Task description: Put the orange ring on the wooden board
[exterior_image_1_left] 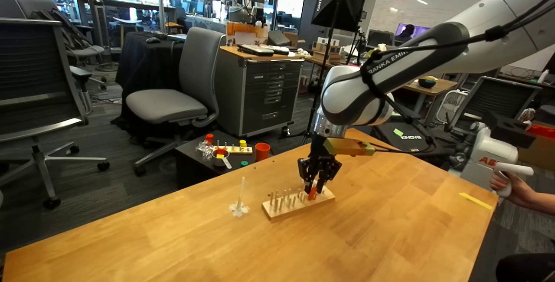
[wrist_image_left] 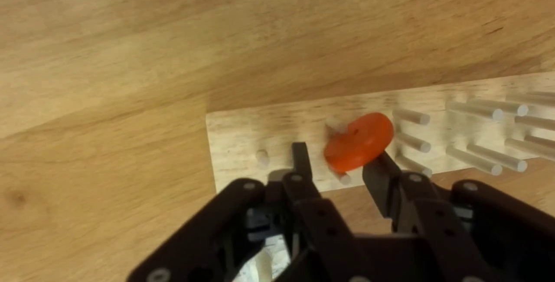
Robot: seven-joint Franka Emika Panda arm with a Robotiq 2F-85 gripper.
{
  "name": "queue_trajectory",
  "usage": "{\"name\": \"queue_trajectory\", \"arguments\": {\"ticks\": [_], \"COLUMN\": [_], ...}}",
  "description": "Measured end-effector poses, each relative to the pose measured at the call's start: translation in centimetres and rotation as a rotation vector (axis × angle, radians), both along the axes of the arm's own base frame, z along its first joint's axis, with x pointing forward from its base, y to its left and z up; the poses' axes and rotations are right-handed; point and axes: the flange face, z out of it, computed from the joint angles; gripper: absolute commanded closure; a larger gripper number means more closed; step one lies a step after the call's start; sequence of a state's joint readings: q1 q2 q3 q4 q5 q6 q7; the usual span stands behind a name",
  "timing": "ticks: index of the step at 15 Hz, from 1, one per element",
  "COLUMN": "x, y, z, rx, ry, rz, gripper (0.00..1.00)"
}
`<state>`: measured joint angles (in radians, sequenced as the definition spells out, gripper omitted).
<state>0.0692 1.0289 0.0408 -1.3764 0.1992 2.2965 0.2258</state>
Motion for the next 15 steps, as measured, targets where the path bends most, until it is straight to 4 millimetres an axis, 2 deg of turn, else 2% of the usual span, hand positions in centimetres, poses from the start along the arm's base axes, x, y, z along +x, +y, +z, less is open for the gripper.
{"name": "queue_trajectory", "arguments": {"ticks": [15], "x": [0.57], "y": [0.04], "z": [0.45], "rx": [0.002], "ry": [-0.011], "rz": [0.0], "gripper": [0.86]}}
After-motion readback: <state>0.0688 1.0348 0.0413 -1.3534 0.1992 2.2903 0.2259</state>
